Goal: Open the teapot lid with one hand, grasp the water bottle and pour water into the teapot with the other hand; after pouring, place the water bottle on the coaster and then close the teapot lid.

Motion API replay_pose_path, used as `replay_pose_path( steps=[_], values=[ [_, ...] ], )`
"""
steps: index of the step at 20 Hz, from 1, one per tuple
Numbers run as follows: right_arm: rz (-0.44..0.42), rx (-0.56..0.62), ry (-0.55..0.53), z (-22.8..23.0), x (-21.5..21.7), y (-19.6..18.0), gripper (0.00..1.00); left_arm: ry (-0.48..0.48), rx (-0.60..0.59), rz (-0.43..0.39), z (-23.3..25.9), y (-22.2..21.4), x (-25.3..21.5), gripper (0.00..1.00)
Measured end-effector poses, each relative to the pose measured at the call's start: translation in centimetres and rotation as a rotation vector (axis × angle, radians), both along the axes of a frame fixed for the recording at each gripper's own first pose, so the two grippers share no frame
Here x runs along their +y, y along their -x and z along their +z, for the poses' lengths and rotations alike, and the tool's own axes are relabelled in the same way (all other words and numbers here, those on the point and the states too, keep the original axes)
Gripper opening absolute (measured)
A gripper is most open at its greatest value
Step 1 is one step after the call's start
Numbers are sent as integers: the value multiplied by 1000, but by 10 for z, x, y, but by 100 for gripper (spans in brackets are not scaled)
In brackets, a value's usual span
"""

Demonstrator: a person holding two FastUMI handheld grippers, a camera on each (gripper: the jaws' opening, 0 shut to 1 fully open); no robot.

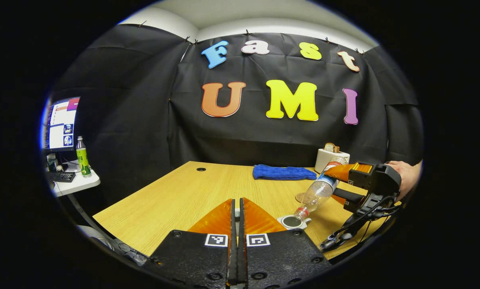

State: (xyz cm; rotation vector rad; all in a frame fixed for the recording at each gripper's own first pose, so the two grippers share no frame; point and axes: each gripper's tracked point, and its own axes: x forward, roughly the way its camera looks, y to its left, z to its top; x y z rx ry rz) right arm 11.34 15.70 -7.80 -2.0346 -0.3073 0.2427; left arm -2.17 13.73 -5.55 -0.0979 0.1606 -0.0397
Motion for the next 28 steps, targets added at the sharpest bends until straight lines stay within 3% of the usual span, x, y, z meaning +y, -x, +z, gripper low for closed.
replay_pose_path(
  steps=[22,28],
  values=[
    [68,-113,67,24,22,8,70,-7,3,-14,0,2,-3,3],
    [68,-96,20,22,21,7,72,-5,15,0,-3,0,0,3]
  ],
)
